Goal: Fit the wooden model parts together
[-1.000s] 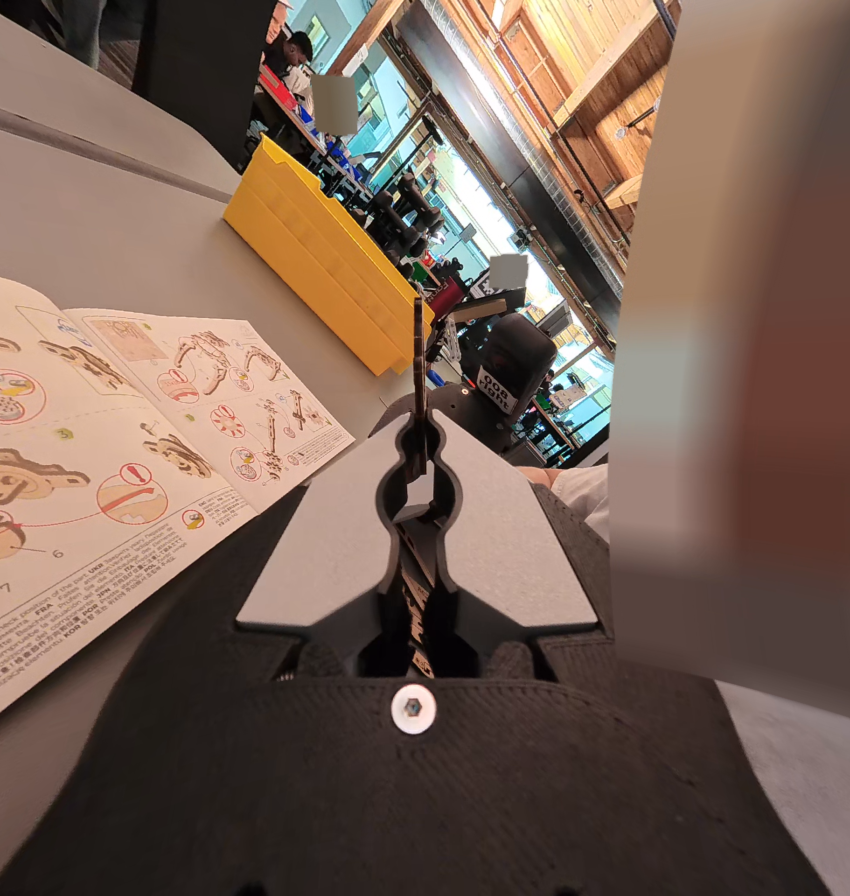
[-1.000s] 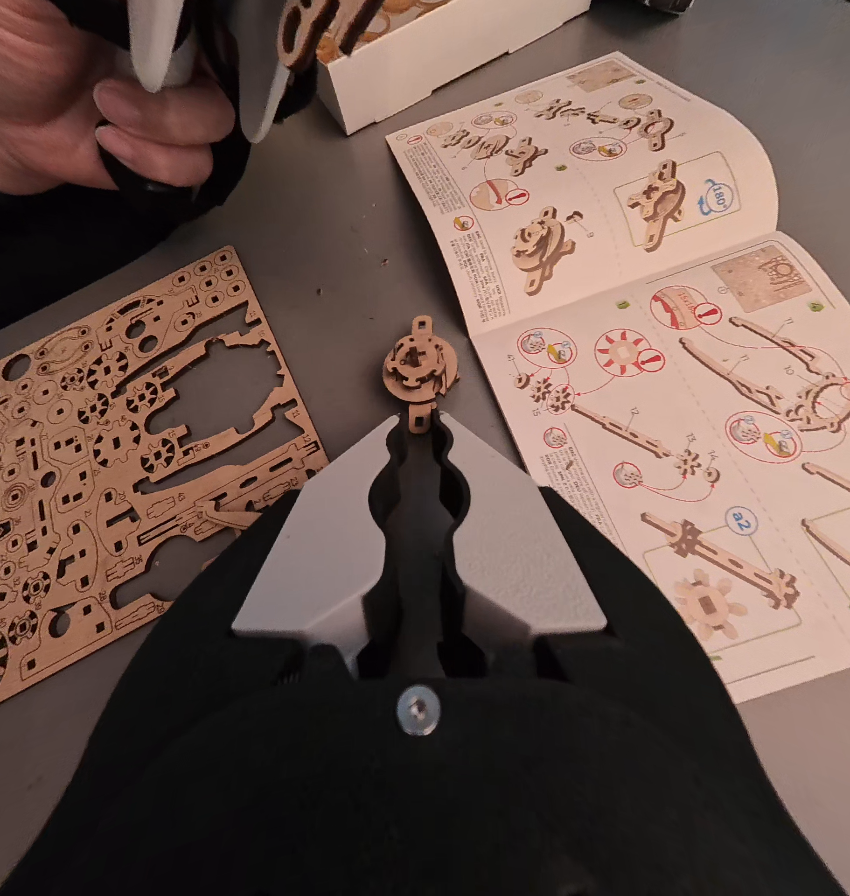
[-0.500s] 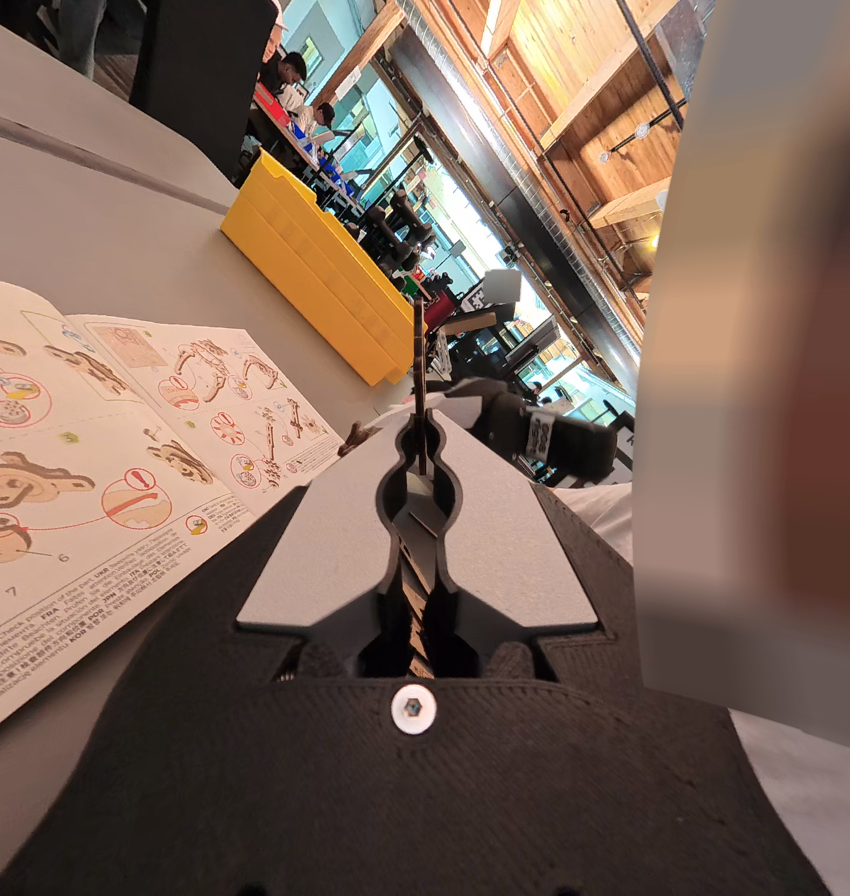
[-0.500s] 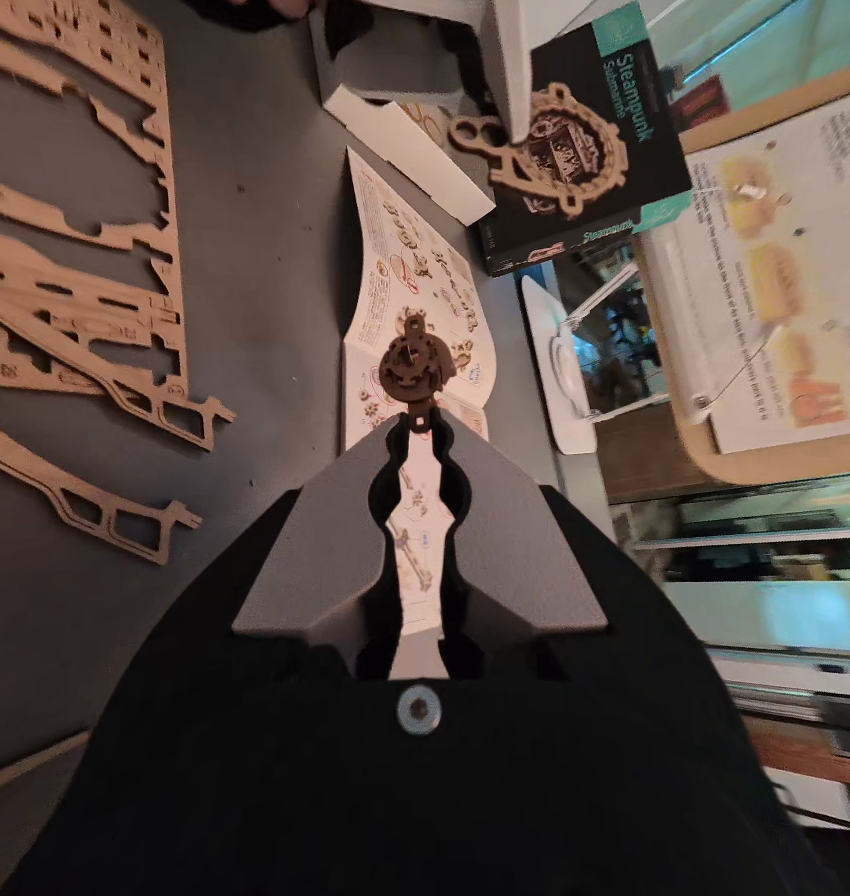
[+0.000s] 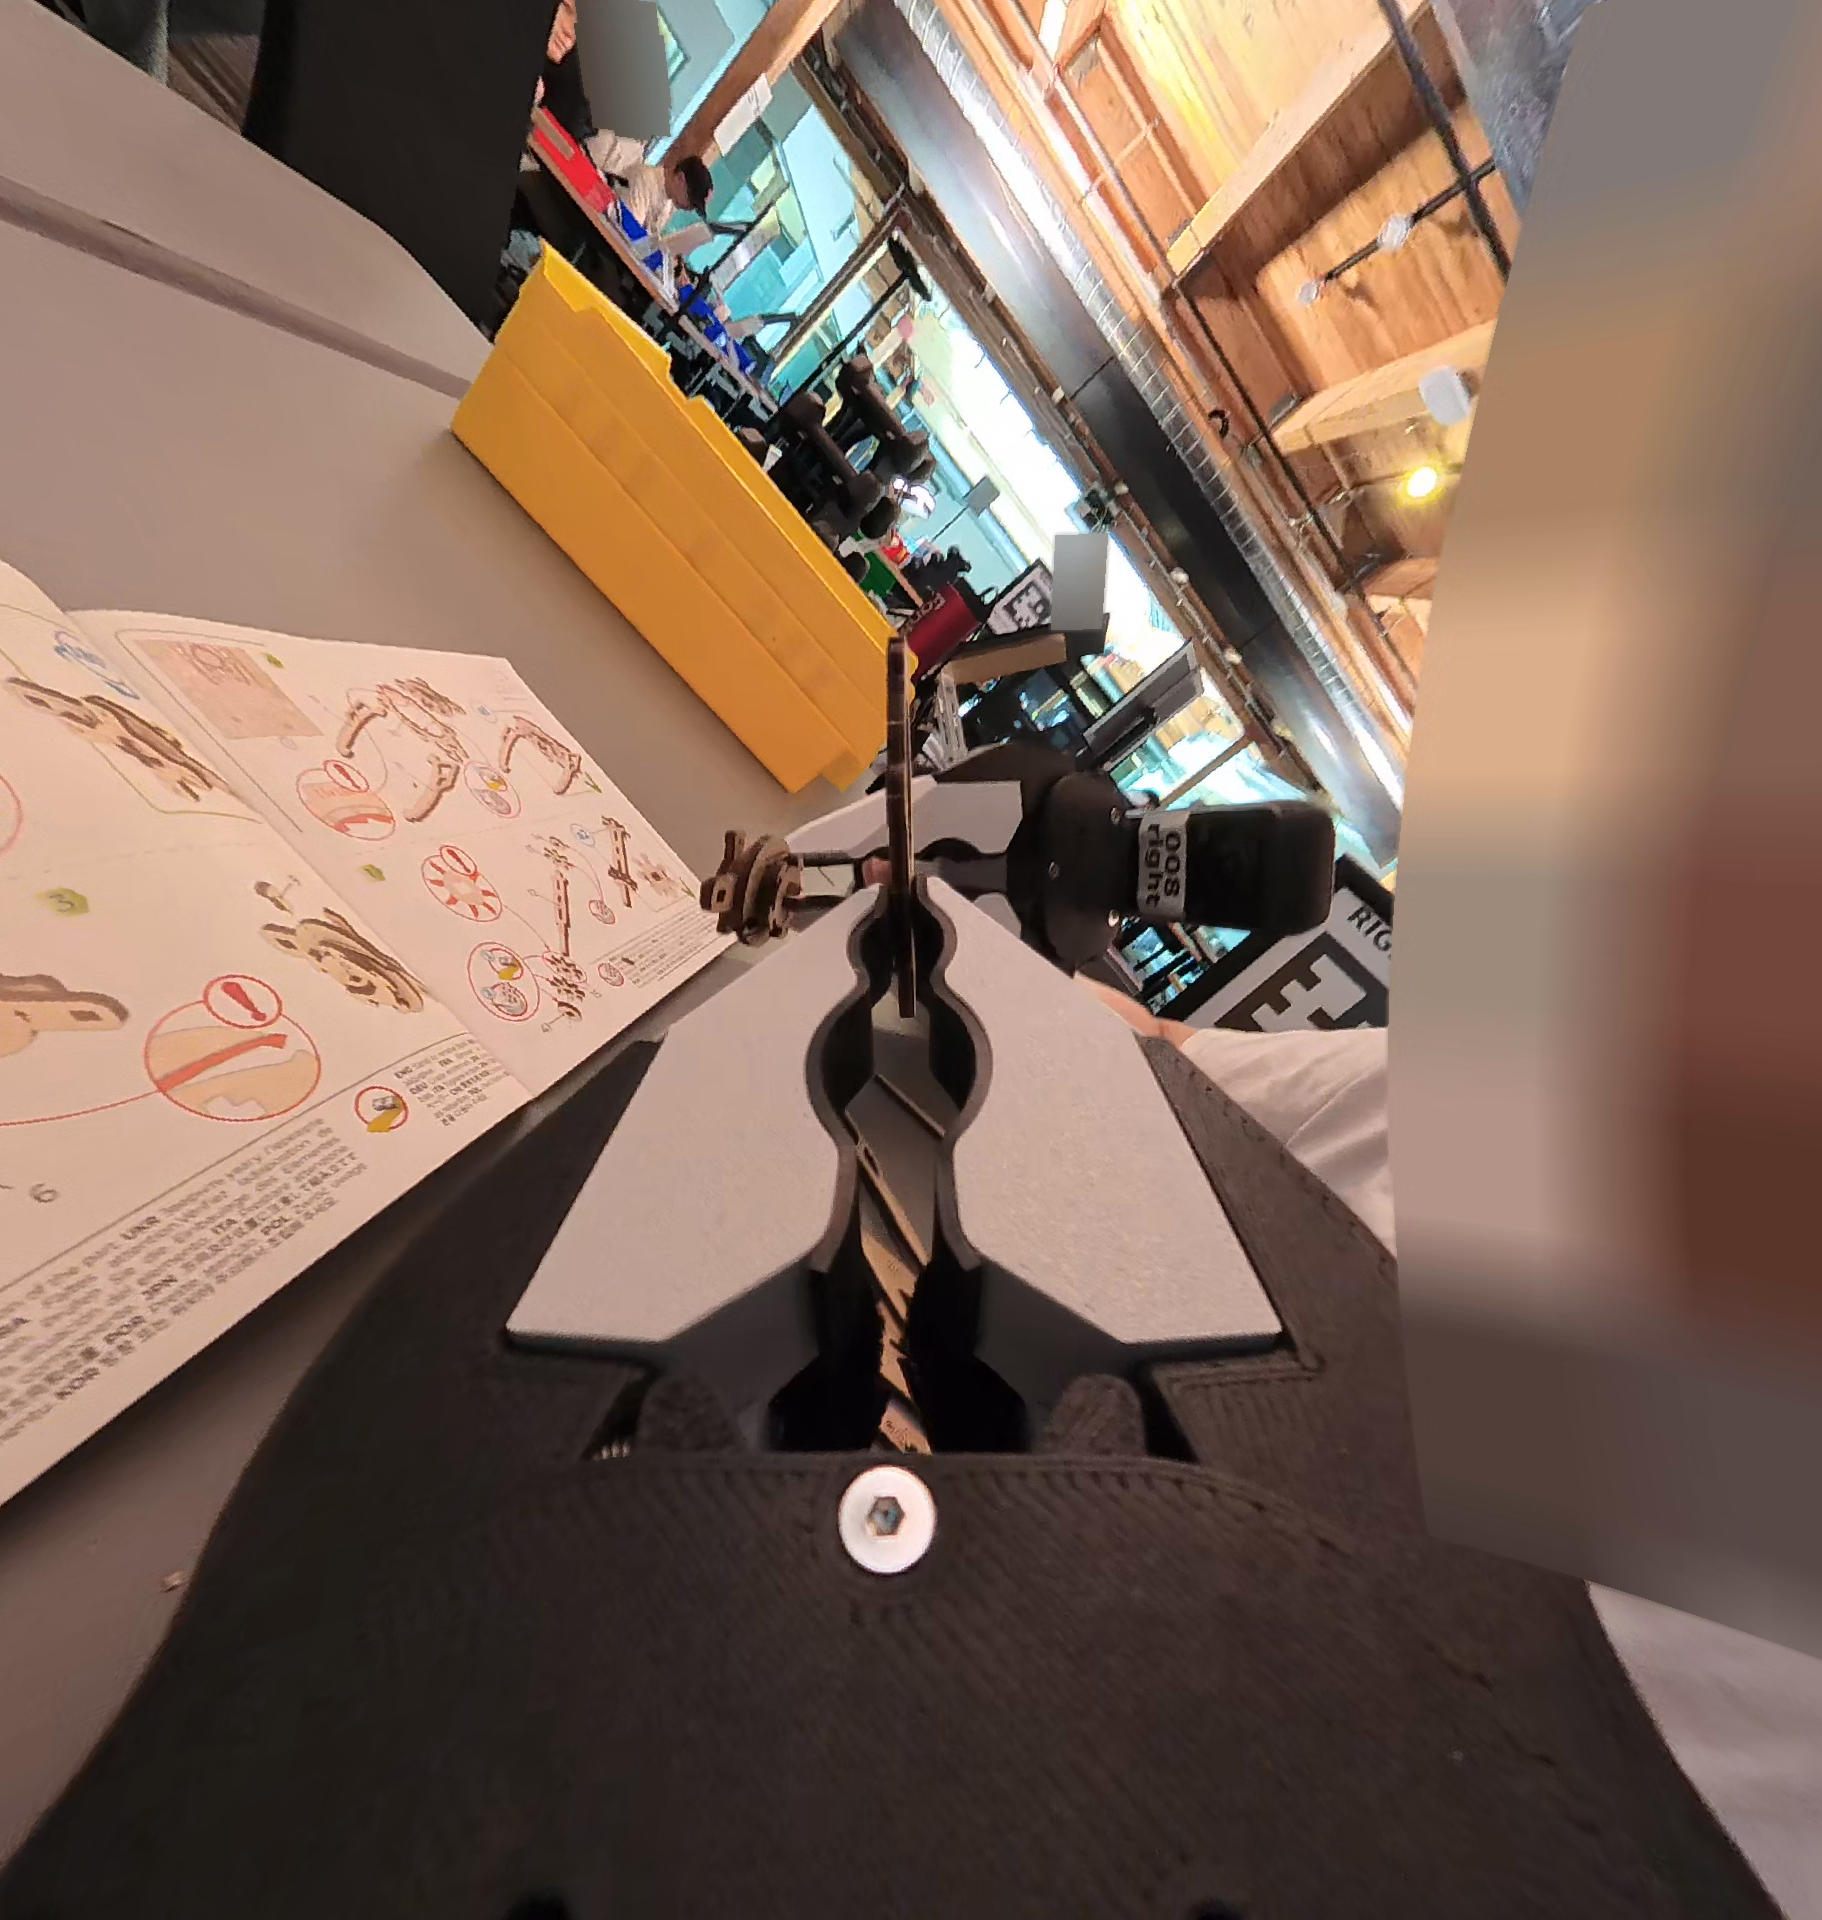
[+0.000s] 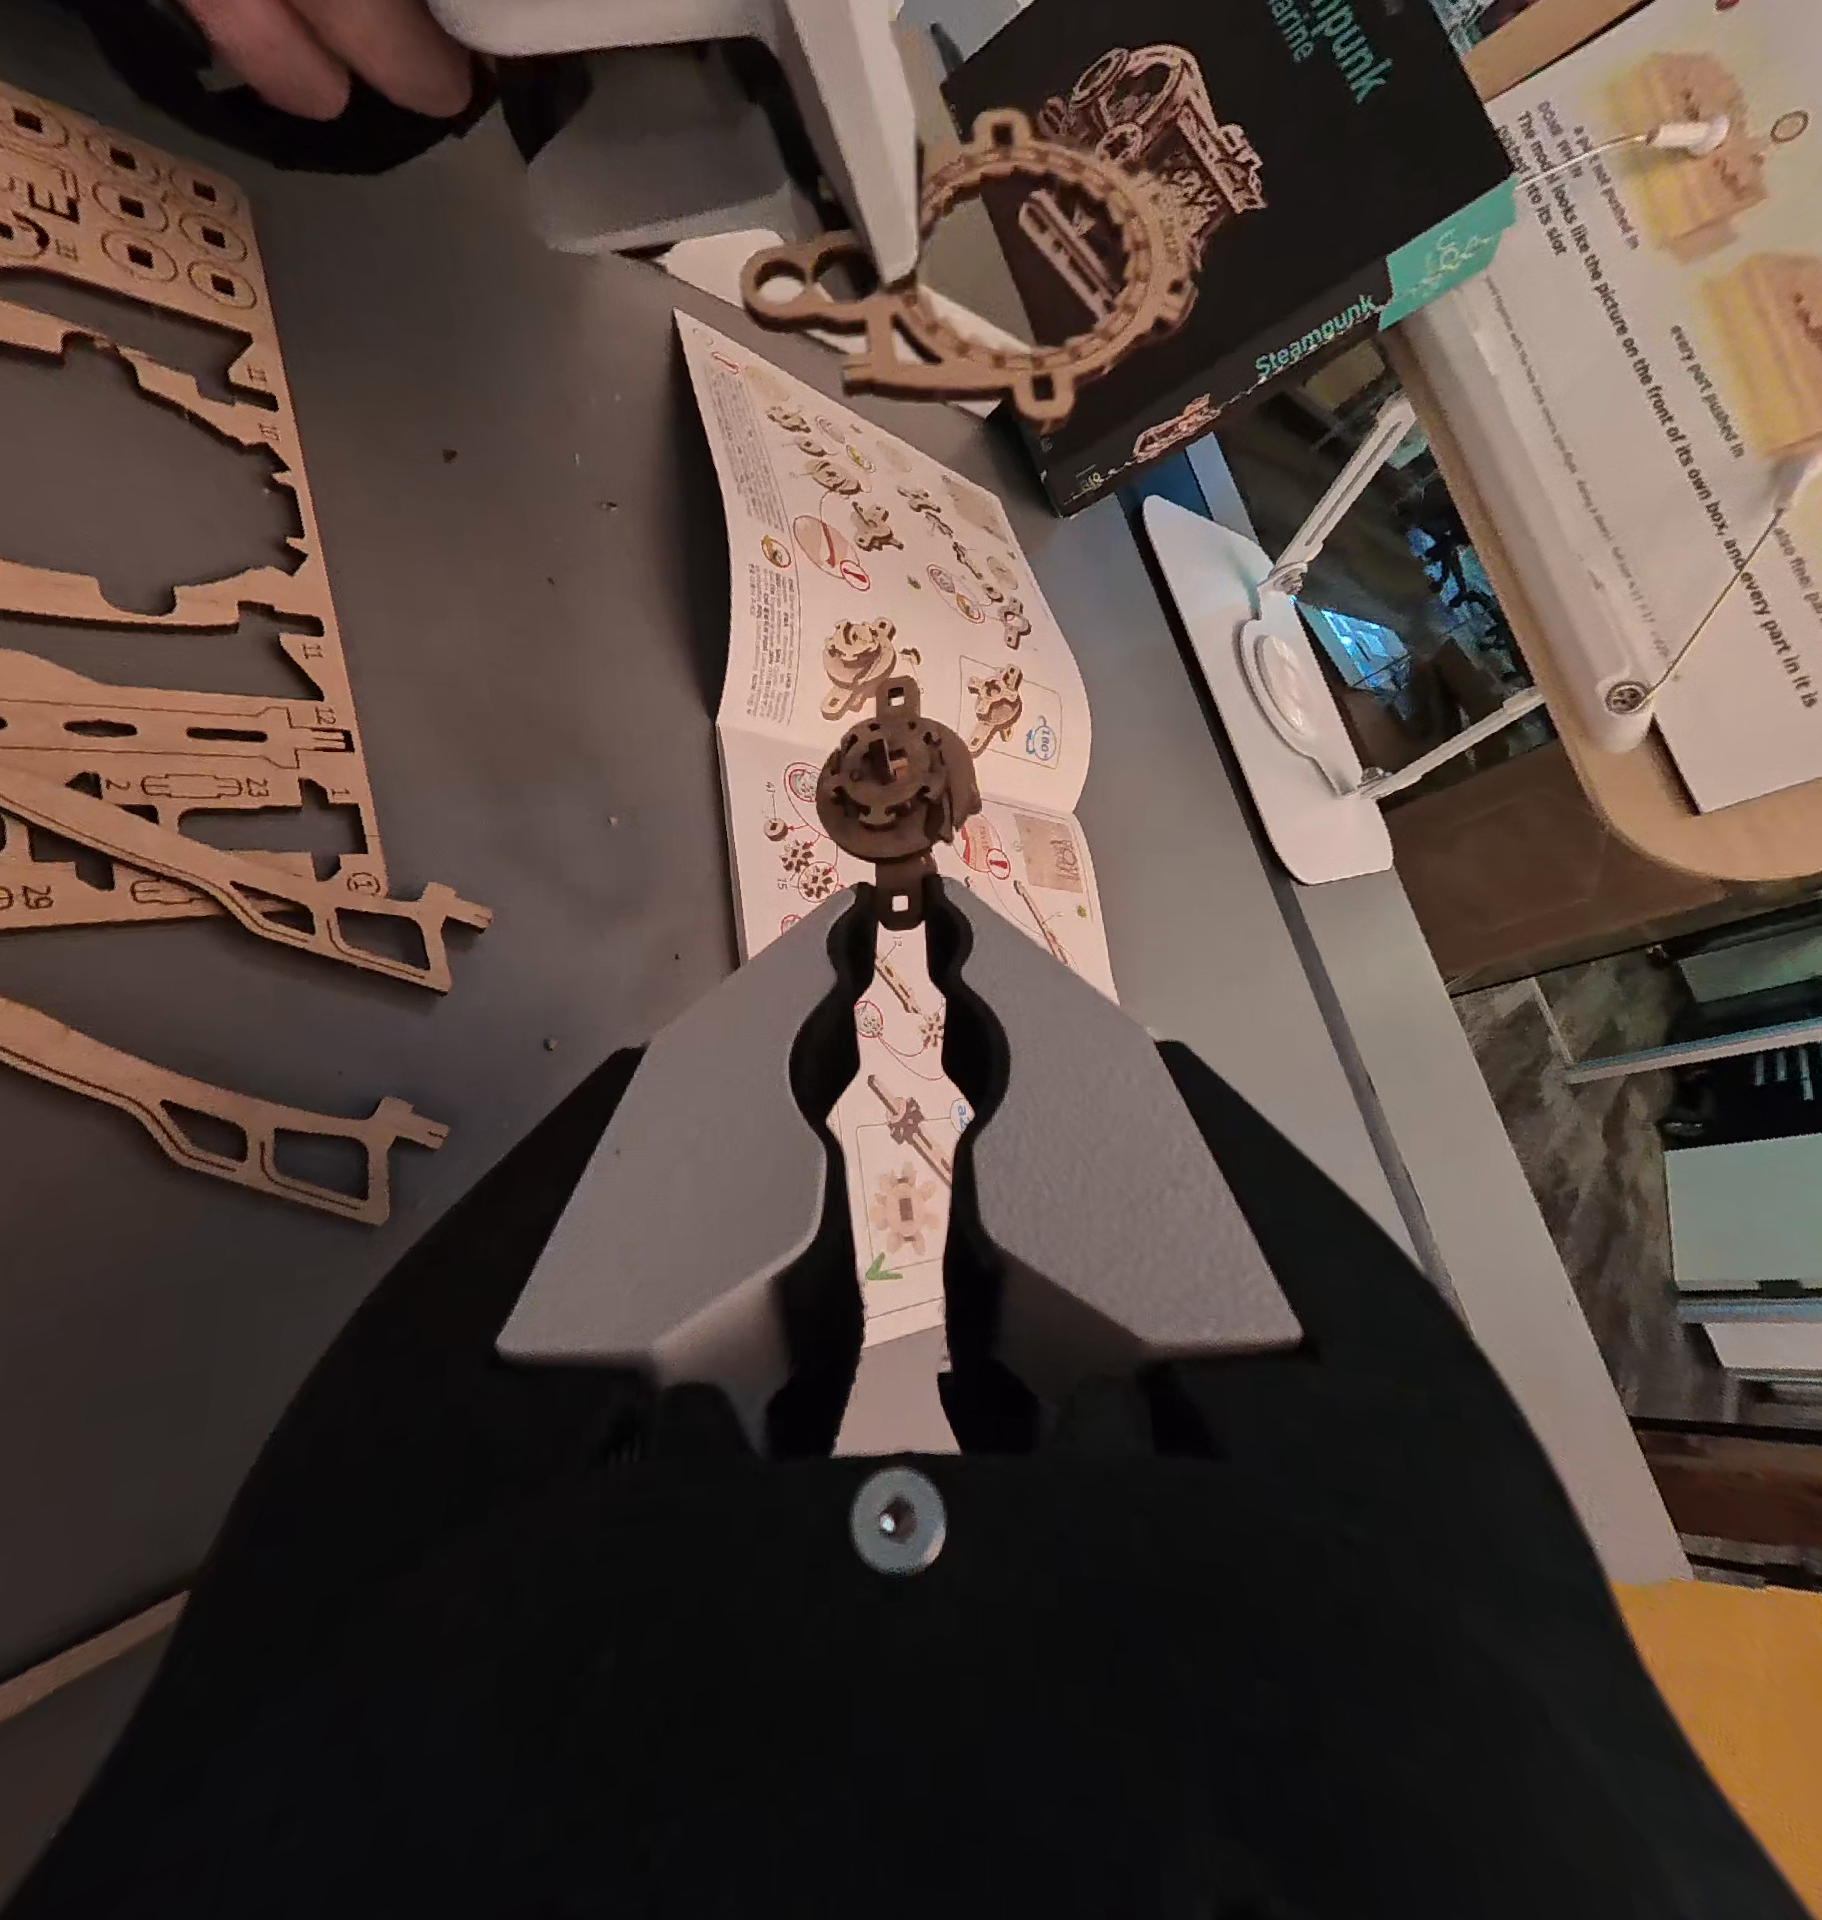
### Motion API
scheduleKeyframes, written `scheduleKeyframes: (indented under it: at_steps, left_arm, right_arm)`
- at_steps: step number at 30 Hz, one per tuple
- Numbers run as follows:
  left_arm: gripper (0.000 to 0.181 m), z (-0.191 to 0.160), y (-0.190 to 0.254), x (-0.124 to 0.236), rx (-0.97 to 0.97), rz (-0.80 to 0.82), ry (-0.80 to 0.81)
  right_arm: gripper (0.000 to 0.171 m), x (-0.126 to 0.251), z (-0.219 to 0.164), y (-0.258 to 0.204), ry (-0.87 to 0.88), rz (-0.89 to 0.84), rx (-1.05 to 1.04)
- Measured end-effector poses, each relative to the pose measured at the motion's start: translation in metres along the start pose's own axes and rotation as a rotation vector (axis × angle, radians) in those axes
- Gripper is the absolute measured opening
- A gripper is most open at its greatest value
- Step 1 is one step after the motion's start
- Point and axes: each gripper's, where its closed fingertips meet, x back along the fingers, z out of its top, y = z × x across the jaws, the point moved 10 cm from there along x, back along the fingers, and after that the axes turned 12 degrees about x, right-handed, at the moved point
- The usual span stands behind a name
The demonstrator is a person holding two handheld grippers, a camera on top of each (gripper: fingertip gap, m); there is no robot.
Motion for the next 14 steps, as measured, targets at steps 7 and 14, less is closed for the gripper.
scheduleKeyframes:
  at_steps: [7,14]
  left_arm:
    - [0.000,-0.0026,0.0041,-0.0042,-0.067,0.024,-0.029]
    - [0.000,-0.0029,0.0076,-0.0055,-0.115,0.031,-0.041]
  right_arm:
    - [0.008,0.0007,0.0052,-0.0028,0.019,0.017,-0.010]
    - [0.008,0.0025,0.0032,0.0013,0.035,0.031,-0.077]
